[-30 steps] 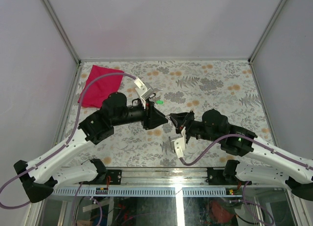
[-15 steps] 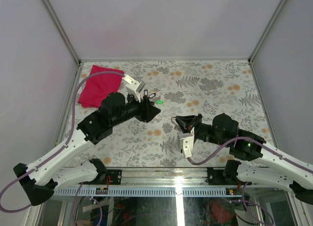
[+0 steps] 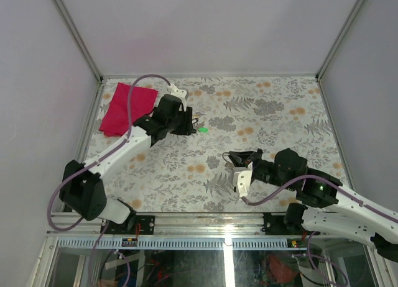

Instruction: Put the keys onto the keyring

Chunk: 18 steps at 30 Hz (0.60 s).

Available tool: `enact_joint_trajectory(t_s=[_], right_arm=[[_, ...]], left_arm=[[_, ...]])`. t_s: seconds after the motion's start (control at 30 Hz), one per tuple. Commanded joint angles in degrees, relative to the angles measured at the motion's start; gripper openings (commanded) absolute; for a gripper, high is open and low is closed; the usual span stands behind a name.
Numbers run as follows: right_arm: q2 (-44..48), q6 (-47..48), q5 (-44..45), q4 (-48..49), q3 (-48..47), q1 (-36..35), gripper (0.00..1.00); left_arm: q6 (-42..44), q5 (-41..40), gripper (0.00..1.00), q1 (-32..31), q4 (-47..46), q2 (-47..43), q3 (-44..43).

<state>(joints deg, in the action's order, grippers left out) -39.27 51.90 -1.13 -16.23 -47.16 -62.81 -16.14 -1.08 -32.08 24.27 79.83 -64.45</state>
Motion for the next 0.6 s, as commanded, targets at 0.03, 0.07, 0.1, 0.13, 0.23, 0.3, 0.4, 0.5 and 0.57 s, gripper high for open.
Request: enact_joint_trajectory(t_s=[0.03,0.07,0.1,0.13,0.23,0.3,0.4,0.5,0.57], right_arm=[[1.1,-4.2,1.9,1.7,0.3,-0.6,0.0],[1.1,-4.9,1.9,1.9,0.4,-0.6,0.0],[1.1,-5.4,2.0,1.9,0.5,-0.6,0.0],[1.2,-6.0,2.1,1.9,0.6,-0.6,0.0],[1.2,-6.8,2.4,2.0,1.2,-0.7,0.0],[1.3,-7.2,2.4,1.8,1.5,-0.6,0.0],[1.5,-7.7,2.4,1.9,2.0,-0.6,0.0],[1.6,-8.1,2.4,2.0,2.1,-0.6,0.0],[1.6,-8.3,2.3,2.0,2.1,-0.6,0.0]], left_arm=[[0.4,-0.4,0.48,4.3,-2.8,8.7,-5.1],[-0.5,0.6,0.48,5.1,-4.2,9.9,-5.1],[-1.4,1.9,0.48,5.9,-5.8,11.0,-4.9],[-2.2,2.7,0.48,6.5,-7.4,12.2,-4.8],[-2.7,3.6,0.47,8.0,-8.6,16.5,-6.5],[-2.7,4.2,0.46,8.9,-8.8,19.3,-8.3],[-3.1,5.7,0.42,10.1,-9.3,23.3,-10.3],[-3.9,5.7,0.4,10.9,-10.6,26.3,-11.4],[-5.0,5.4,0.37,11.8,-11.4,27.7,-12.0]])
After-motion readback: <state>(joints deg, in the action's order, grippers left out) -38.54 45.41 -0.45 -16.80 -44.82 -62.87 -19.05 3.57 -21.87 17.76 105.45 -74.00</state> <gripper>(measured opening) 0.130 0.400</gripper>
